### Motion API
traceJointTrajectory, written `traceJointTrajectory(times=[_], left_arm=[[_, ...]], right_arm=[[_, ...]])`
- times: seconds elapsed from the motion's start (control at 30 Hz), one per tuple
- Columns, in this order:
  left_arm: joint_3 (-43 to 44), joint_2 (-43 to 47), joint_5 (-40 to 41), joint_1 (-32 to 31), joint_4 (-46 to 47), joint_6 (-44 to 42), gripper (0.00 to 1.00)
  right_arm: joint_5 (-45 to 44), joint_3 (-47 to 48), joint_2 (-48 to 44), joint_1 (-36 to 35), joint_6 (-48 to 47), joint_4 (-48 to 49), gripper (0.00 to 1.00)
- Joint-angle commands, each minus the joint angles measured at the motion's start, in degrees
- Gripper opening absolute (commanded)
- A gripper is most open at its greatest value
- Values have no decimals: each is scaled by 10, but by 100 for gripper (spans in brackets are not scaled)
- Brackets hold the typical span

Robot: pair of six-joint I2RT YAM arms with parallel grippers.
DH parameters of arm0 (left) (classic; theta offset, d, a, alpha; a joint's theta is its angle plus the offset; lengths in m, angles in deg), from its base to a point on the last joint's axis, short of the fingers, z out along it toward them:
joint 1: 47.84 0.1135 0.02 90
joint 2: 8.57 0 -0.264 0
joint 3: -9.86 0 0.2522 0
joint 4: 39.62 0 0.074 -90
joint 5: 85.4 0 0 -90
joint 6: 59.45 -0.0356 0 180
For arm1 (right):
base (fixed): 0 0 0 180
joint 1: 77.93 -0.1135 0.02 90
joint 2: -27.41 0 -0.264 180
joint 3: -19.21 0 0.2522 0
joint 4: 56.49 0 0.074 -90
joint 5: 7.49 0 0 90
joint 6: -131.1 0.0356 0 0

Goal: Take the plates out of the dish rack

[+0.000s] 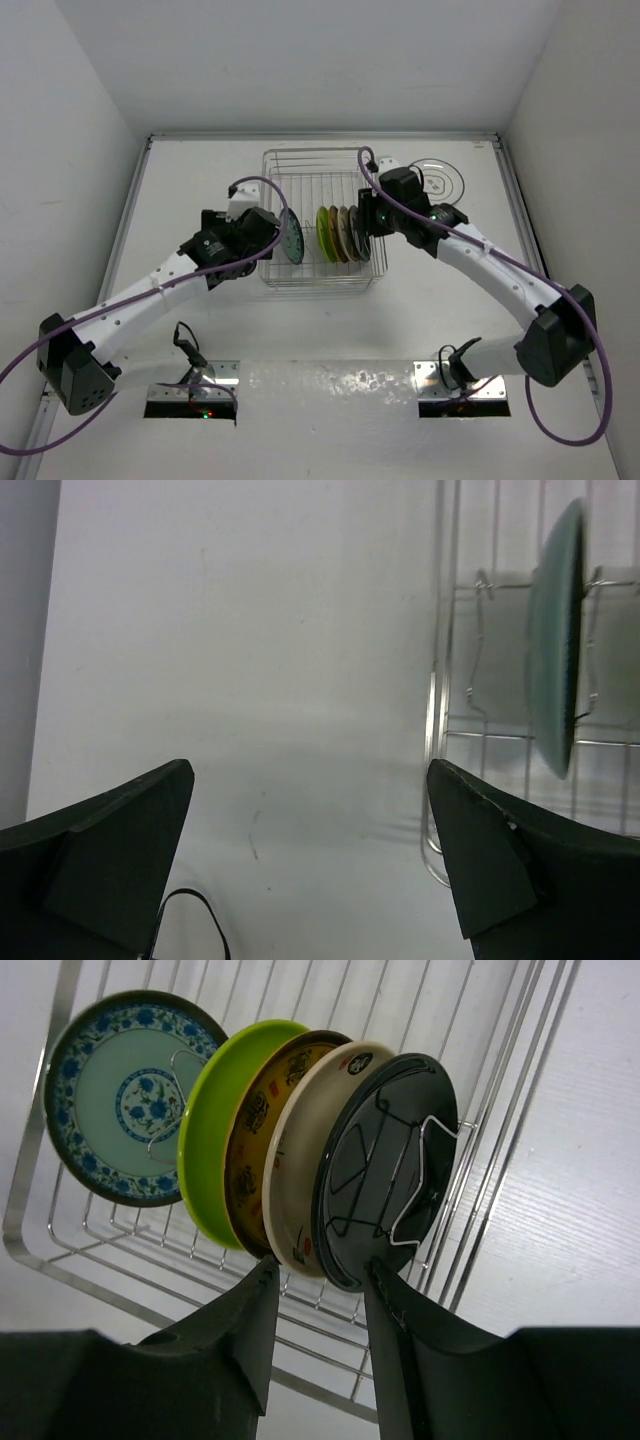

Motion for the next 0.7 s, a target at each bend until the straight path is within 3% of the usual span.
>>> traceJointTrajectory(times=[0.0, 0.43, 0.57, 0.67], left_arm=[[-27, 28, 4, 30, 33, 3, 100], [-70, 88, -23, 64, 65, -3, 100], [-71, 88, -30, 64, 70, -6, 100], [-72, 88, -36, 65, 72, -9, 100]], right_arm=[[9, 5, 20, -5, 10, 40, 39], [2, 46, 138, -10, 20, 51, 38], [-11, 36, 138, -11, 39, 72, 12], [-29, 26, 120, -12, 59, 90, 9]])
